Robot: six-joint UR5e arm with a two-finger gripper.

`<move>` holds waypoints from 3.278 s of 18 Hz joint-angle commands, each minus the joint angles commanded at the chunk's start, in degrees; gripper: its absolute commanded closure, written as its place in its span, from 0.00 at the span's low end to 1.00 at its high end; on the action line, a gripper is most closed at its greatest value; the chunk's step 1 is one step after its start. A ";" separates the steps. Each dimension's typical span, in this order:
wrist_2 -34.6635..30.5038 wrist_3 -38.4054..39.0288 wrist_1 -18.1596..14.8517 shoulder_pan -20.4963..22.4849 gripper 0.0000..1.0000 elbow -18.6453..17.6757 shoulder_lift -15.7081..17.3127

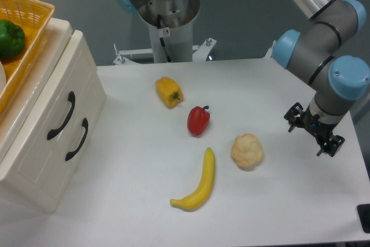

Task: Slide the top white drawer open
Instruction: 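Move the gripper across the table toward the cream cabinet's upper drawer handle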

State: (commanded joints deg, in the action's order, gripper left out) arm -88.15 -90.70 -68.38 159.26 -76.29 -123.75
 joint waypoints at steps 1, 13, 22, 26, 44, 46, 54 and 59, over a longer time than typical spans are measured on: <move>0.00 0.00 0.00 0.00 0.00 0.00 0.00; -1.05 0.88 0.53 -0.79 0.00 -3.86 5.62; -4.13 7.29 0.18 -0.97 0.00 -9.31 11.59; -3.96 7.29 0.61 -0.88 0.00 -12.73 14.67; -7.39 23.27 -5.71 -12.91 0.00 -17.49 22.15; -3.80 31.33 -6.15 -13.97 0.00 -17.05 22.06; 8.77 49.39 -6.42 -20.03 0.00 -16.44 22.15; 11.51 58.60 -6.50 -23.46 0.00 -16.35 22.24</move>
State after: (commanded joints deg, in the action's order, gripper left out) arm -76.64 -32.11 -74.88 135.80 -92.64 -101.51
